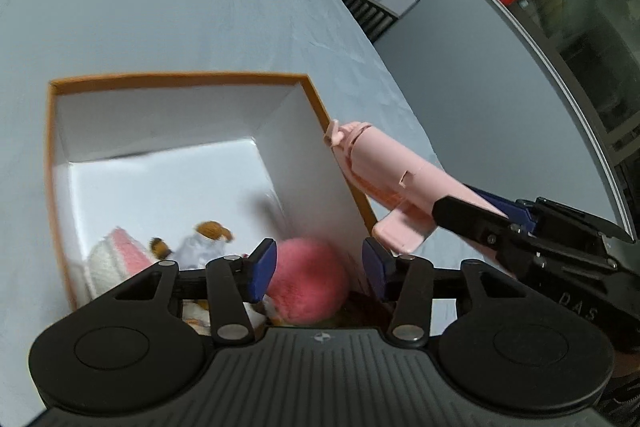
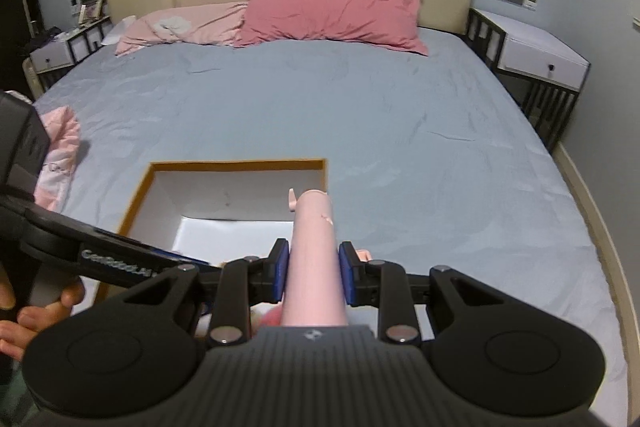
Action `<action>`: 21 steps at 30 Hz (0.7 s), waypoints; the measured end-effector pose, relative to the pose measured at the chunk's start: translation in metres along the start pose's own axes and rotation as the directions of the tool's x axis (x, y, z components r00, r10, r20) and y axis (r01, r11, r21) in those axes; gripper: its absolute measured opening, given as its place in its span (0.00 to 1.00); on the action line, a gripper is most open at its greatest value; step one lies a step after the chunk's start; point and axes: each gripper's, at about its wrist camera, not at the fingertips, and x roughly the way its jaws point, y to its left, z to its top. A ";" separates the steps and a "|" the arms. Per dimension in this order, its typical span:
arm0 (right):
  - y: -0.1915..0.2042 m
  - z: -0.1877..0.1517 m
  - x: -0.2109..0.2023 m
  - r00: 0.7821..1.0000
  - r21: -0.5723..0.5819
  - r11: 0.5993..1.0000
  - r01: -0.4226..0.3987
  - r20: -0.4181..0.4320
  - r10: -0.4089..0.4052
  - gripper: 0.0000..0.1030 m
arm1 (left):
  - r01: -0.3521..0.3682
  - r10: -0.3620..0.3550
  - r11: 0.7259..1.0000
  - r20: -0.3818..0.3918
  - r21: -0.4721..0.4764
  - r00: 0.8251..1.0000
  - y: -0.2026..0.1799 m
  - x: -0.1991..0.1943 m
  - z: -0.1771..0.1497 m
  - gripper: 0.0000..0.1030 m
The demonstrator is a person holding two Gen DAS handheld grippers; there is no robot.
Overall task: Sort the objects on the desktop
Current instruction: 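Lower the pompom keychain into the orange box and open the left gripper, then lower the selfie stick into the orange box and open the right gripper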
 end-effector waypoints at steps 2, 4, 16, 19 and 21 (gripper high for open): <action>0.008 0.003 0.003 1.000 -0.024 0.999 -0.021 -0.001 0.021 0.27 | -0.035 0.035 0.999 0.027 0.003 0.999 0.005 -0.008 0.000 0.52; 0.017 0.006 0.013 0.999 -0.043 0.998 -0.046 -0.010 0.045 0.27 | -0.079 0.078 0.997 0.042 0.021 0.996 0.008 -0.018 0.000 0.52; 0.066 0.021 0.108 0.961 -0.109 0.964 -0.243 -0.163 0.224 0.27 | -0.241 0.235 0.970 0.173 0.015 0.956 0.037 -0.071 -0.001 0.52; 0.076 0.021 0.126 0.946 -0.128 0.949 -0.287 -0.192 0.260 0.27 | -0.266 0.261 0.964 0.182 0.000 0.948 0.050 -0.075 -0.001 0.52; 0.084 0.021 0.135 0.942 -0.172 0.938 -0.300 -0.209 0.263 0.27 | -0.276 0.275 0.961 0.179 -0.016 0.945 0.057 -0.074 -0.002 0.52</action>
